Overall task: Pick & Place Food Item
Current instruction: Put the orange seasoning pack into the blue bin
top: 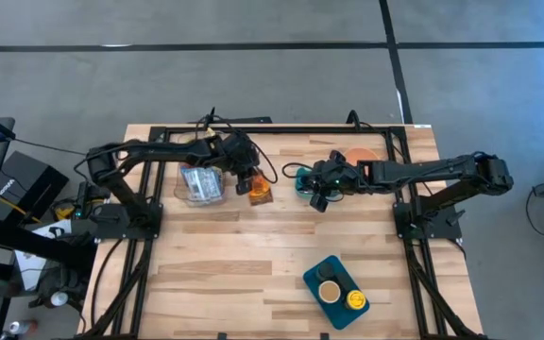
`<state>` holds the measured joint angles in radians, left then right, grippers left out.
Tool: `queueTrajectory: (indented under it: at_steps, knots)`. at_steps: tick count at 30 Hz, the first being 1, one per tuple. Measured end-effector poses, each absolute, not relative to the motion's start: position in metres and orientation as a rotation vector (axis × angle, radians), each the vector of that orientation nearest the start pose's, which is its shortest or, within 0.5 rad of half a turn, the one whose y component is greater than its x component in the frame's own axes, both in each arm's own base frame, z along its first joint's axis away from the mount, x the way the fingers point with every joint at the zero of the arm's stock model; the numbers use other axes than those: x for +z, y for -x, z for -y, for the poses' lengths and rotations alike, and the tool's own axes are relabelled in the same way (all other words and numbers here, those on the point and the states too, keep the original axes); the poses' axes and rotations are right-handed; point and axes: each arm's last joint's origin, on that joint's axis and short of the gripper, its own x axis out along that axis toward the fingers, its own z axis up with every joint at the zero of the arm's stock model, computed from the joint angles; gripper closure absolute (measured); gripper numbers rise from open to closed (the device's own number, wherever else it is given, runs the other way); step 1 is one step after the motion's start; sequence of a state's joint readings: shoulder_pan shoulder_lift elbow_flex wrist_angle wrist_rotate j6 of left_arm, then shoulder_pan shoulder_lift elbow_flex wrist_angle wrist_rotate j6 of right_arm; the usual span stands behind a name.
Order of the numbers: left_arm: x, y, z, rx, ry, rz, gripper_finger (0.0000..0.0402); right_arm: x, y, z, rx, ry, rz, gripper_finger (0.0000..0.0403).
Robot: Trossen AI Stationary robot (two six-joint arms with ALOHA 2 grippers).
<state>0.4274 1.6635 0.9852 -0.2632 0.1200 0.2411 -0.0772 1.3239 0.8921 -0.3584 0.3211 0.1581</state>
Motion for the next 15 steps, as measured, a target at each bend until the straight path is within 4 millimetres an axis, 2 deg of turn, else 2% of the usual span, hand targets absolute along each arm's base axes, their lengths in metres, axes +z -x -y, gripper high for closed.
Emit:
queueTrajectory:
  at_steps: [10,15]
  knots:
    - [0.226,-0.297,-0.123,0.229,0.071,-0.735,0.0401,0.245,-0.269,0.012,-0.53,-0.009,-0.717,0.034]
    - [0.236,-0.3,-0.116,0.269,0.091,-0.666,0.0401,0.247,-0.268,-0.001,-0.603,0.018,-0.674,0.034]
